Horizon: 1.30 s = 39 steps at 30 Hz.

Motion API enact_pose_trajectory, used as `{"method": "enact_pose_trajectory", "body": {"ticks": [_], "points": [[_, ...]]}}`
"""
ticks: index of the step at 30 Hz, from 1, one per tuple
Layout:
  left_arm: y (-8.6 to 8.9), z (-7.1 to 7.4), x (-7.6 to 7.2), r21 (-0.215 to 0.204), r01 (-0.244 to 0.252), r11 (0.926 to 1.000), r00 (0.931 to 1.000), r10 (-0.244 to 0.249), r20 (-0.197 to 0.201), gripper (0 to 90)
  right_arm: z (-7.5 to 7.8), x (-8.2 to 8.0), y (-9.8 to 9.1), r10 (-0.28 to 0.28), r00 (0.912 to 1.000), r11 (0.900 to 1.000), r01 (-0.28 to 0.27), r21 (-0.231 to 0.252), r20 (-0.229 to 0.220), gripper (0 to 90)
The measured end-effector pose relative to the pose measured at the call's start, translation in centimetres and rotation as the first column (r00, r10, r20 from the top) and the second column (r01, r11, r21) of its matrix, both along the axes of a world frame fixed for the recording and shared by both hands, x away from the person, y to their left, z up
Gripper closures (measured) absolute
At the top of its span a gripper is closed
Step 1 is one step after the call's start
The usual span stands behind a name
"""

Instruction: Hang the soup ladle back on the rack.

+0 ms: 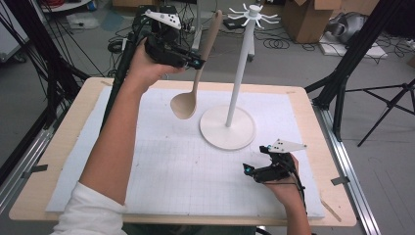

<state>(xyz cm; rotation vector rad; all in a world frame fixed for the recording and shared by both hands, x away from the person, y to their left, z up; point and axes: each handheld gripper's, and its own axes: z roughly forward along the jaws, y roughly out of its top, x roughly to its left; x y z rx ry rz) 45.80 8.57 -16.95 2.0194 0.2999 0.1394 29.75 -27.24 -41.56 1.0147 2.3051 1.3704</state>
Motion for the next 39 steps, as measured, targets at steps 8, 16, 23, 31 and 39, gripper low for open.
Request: {"method": "enact_pose_trajectory", "body": {"ticks": [8,16,23,31,39], "points": [[-0.3,-0.1,0.5,-0.003,0.004,1.0,0.9999,-0.004,-0.012,76.4,0.0,0.0,0.0,0.002,1.0,1.0,-0.002,0.004,0.001,1.9],[-0.8,0.2,0.8,0.018,0.018,0.9997,0.9998,-0.018,-0.012,76.4,-0.1,0.0,0.1,0.002,1.0,1.0,-0.002,-0.003,-0.003,1.9],[-1.5,0.5,1.0,0.038,0.021,0.999,0.9997,-0.02,-0.015,76.4,0.0,-0.1,0.1,0.001,1.0,1.0,-0.001,0.001,-0.003,1.9],[-2.1,0.6,1.2,0.062,0.028,0.9977,0.9994,-0.026,-0.02,76.4,0.0,-0.1,0.1,0.009,1.0,1.0,-0.009,-0.001,0.002,1.9],[-2.5,0.5,1.2,0.068,0.045,0.9966,0.9987,-0.044,-0.027,76.4,0.0,-0.1,0.2,0.007,1.0,1.0,-0.007,-0.002,-0.004,1.9]]}}
